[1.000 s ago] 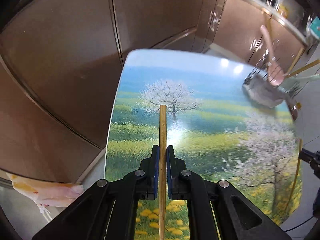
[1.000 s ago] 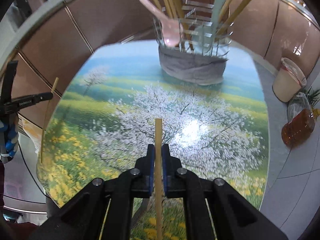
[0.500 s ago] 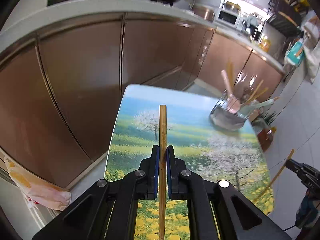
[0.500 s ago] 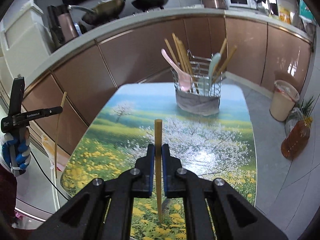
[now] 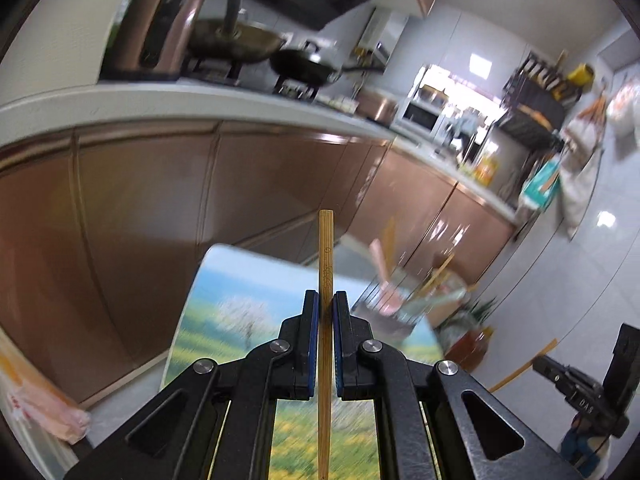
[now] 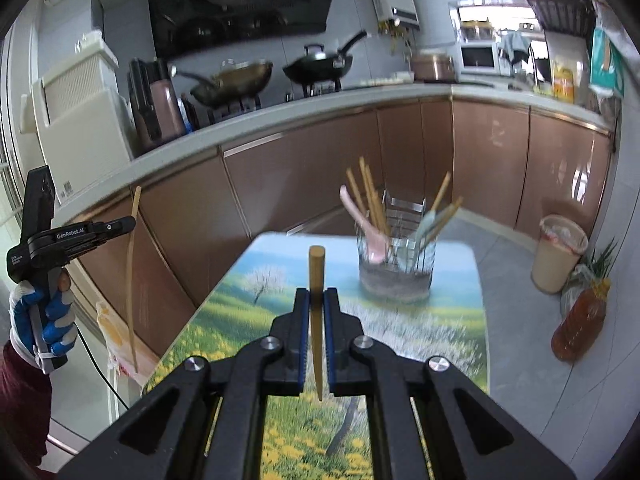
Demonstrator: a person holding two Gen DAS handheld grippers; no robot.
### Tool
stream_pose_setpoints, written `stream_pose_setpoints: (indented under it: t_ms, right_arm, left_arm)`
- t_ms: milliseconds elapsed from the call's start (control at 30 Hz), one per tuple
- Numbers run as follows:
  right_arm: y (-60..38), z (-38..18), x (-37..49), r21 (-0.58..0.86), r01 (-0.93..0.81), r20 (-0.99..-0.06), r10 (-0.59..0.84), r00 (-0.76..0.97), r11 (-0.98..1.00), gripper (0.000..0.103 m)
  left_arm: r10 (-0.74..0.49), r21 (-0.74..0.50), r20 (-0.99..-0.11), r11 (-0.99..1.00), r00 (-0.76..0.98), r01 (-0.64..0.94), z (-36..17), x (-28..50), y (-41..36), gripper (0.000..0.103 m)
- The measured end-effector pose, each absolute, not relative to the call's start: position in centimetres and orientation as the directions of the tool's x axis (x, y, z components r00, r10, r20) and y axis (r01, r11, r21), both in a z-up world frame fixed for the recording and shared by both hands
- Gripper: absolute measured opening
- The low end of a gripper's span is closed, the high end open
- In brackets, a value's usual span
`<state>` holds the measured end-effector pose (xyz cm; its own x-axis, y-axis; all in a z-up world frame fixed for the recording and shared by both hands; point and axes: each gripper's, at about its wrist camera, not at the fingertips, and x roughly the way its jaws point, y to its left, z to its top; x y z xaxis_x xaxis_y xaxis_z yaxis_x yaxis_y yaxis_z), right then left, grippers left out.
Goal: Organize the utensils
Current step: 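Lift both chopsticks upright and carry them above the wire holder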
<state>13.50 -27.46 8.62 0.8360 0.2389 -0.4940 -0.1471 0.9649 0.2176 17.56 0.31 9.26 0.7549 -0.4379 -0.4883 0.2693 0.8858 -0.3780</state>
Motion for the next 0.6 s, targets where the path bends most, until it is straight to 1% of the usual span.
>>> stream_pose_setpoints:
  t_ms: [267,333,467,600]
  right_arm:
    - [-30.2,14.7,17.5,0.18,-0.145,-0.404,0.208,0.891,0.973,0.006]
    - [-31.3,16.0,18.9,0.176,-0.142,-0.376,0.2,0.905,0.974,0.006]
    - [-33.4,17.9,22.0,0.17,-0.131,-0.333,0.182,0.925,0.977,0.006]
    - [-35.6,18.2,25.6,0.171,-0.119,-0.318,0.169,0.933,0.978,0.006]
  left_arm:
    - [-0.543,-0.475,-0.372,0.808,0.753,0.348,12.7,24.6,-5.4,0.006]
    - [-0.557,-0.484,-0.339,0.794,0.758,0.367,13.1,27.0,-7.4,0.006]
    - [-0.584,-0.487,-0.303,0.774,0.753,0.404,13.2,31.2,-11.6,0.006]
    - [-0.584,-0.477,-0.267,0.771,0.766,0.422,12.2,35.2,-15.5,0.006]
